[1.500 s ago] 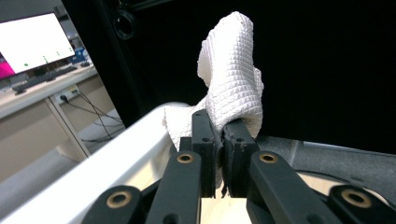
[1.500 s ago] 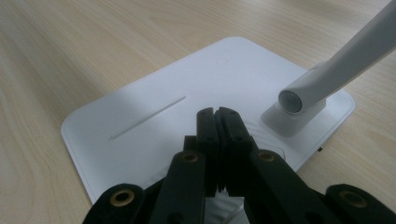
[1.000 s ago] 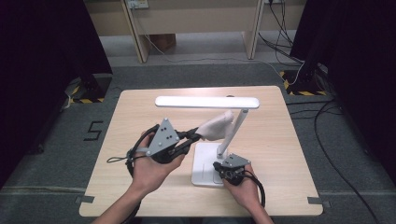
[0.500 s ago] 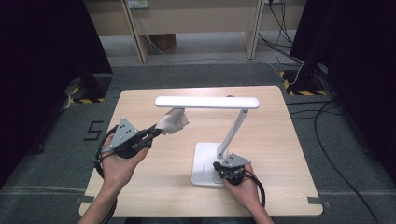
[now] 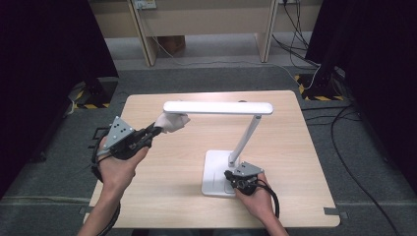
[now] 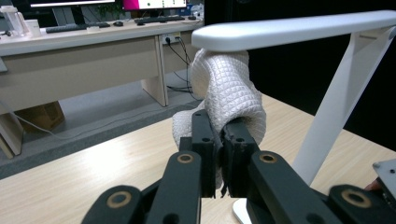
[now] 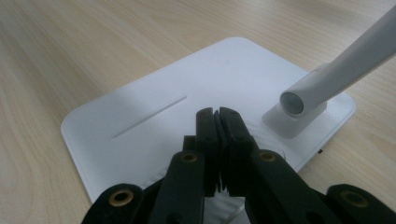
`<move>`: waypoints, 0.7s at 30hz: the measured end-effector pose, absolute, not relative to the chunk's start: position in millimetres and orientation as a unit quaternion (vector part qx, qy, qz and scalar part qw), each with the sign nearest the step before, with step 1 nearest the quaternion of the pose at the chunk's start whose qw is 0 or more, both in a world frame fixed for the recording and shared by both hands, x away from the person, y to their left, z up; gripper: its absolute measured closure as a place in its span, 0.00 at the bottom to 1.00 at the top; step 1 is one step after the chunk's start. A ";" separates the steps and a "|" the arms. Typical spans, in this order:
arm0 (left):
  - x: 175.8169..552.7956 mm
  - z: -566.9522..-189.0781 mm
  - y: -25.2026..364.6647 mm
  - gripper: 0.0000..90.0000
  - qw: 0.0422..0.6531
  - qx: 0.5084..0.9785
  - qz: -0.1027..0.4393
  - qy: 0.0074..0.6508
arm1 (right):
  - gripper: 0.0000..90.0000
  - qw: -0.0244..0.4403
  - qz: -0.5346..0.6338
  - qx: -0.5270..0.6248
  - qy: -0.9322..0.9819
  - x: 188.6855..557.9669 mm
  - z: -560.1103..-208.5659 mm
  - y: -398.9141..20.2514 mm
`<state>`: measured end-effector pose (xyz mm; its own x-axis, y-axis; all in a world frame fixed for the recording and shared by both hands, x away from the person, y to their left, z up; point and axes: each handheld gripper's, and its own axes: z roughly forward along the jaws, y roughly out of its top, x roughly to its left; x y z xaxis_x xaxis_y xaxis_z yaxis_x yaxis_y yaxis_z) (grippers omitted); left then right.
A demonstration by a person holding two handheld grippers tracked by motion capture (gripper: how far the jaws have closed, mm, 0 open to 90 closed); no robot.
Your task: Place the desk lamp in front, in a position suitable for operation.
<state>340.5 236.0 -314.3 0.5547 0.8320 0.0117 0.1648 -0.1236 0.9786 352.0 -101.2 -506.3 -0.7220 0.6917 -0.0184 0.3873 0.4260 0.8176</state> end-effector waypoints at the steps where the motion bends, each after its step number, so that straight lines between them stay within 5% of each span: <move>1: 340.2 -313.3 235.4 0.95 0.555 0.686 0.302 0.362 | 0.97 0.181 0.425 0.324 0.826 352.4 -506.4 -101.4; 21: 345.6 -310.1 221.6 0.95 0.563 0.683 0.300 0.356 | 0.97 0.180 0.423 0.326 0.826 352.0 -506.2 -101.1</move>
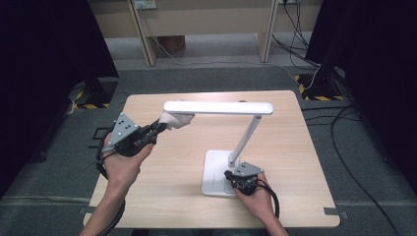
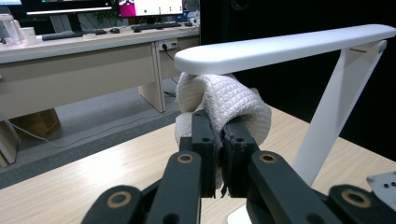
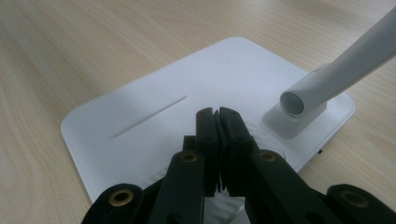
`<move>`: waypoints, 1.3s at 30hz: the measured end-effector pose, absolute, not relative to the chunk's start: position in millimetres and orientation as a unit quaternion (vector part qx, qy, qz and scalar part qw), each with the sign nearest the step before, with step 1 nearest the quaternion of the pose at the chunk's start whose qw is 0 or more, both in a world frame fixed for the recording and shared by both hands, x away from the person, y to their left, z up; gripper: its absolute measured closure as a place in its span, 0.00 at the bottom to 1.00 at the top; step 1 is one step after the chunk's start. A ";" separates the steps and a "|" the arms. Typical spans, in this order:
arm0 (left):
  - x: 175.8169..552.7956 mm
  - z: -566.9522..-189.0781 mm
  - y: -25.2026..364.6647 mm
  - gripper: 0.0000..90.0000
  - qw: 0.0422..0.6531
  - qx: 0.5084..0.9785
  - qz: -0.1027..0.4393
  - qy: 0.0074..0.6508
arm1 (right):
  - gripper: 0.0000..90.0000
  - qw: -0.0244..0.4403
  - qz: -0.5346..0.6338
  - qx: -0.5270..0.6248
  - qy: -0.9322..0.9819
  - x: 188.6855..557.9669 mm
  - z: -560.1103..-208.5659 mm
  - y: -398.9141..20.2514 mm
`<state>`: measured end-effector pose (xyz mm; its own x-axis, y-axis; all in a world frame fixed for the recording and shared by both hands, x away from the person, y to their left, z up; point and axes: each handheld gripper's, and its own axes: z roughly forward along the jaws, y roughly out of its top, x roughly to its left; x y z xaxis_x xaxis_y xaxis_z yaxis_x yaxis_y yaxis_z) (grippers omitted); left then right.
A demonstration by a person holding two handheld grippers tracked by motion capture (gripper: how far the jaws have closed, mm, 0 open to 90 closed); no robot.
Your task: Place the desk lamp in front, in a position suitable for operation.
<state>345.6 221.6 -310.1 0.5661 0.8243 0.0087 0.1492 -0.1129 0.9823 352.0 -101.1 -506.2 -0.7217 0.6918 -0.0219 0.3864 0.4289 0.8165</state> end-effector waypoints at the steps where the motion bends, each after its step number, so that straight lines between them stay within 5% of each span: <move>1: 345.9 -310.3 220.7 0.95 0.564 0.682 0.300 0.356 | 0.97 0.181 0.424 0.326 0.825 352.0 -506.4 -101.1; 39: 349.0 -306.7 194.1 0.95 0.563 0.693 0.314 0.323 | 0.97 0.184 0.422 0.322 0.827 352.5 -506.1 -100.9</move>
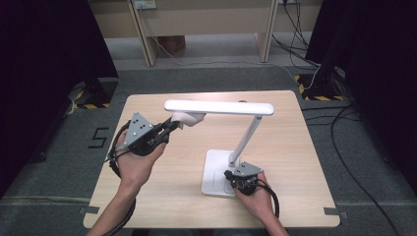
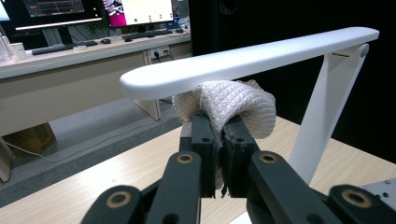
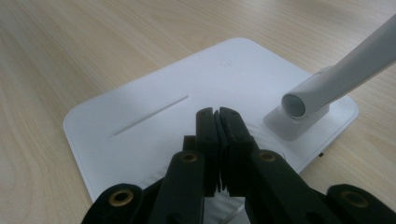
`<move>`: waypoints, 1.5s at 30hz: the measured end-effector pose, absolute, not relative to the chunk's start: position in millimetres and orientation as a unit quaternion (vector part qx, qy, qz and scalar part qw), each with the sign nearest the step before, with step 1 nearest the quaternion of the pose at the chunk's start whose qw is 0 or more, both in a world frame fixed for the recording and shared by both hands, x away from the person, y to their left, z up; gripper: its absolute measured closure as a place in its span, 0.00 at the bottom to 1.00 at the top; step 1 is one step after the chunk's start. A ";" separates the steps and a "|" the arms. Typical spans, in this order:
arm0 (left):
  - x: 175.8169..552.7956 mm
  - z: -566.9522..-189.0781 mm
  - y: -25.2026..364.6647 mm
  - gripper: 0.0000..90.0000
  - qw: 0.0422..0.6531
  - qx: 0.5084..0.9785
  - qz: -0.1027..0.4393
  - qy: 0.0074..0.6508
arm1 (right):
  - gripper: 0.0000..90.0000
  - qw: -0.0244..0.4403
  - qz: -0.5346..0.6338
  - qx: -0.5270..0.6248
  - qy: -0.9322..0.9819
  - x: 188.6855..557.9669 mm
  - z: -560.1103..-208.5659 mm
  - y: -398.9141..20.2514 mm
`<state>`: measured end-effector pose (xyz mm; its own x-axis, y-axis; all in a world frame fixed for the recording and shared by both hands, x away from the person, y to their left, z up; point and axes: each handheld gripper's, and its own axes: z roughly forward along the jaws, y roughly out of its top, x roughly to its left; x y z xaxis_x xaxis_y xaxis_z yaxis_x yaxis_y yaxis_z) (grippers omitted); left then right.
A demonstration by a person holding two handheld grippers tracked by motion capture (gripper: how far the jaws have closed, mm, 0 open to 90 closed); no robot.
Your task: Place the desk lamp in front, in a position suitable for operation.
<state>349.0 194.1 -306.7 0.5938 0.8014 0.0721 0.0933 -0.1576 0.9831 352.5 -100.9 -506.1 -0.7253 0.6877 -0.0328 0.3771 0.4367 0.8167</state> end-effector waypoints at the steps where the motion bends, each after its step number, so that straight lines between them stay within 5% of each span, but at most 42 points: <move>1: 348.1 -306.8 193.1 0.95 0.562 0.694 0.309 0.328 | 0.97 0.184 0.422 0.322 0.827 352.5 -506.1 -100.9; 45: 350.2 -305.0 164.8 0.94 0.565 0.705 0.303 0.303 | 0.97 0.185 0.423 0.320 0.827 352.7 -506.4 -100.7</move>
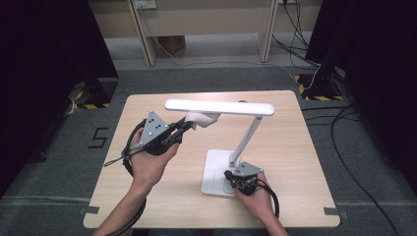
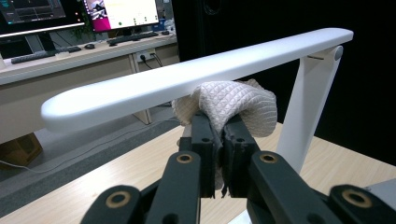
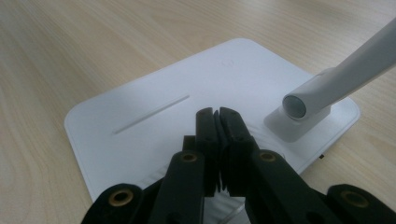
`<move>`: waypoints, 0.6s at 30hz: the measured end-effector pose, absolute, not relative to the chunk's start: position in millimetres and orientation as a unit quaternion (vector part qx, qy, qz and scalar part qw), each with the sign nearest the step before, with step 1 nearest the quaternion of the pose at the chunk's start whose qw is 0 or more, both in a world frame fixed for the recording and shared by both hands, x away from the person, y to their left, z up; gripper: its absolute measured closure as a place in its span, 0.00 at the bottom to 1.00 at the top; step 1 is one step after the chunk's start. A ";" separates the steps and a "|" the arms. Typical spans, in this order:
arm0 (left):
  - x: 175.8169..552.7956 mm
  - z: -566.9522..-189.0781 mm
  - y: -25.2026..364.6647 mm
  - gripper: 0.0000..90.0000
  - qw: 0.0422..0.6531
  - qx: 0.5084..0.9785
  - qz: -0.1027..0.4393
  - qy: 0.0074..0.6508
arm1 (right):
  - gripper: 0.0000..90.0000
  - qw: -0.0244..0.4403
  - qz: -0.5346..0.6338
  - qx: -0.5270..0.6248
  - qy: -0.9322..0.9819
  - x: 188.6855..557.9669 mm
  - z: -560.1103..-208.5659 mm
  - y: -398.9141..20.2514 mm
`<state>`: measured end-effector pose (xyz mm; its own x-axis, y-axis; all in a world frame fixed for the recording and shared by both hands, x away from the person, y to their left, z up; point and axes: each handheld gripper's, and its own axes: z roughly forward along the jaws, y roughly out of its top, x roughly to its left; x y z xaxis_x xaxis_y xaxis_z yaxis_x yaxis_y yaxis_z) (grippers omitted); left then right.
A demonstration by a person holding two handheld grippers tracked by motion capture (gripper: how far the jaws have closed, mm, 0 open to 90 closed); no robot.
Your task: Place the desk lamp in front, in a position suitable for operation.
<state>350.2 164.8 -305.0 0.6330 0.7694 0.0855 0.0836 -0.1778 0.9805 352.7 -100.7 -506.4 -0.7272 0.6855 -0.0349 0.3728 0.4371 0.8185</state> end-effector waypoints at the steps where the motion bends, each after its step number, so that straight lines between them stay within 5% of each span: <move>1: 350.3 -305.0 164.4 0.94 0.565 0.705 0.303 0.302 | 0.97 0.185 0.423 0.320 0.827 352.7 -506.4 -100.7; 18: 352.1 -304.1 152.7 0.94 0.566 0.710 0.299 0.295 | 0.97 0.185 0.424 0.320 0.827 352.8 -506.4 -100.8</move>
<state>352.1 152.7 -304.1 0.6478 0.7564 0.0903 0.0802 -0.1856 0.9793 352.8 -100.8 -506.4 -0.7273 0.6854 -0.0347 0.3723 0.4365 0.8190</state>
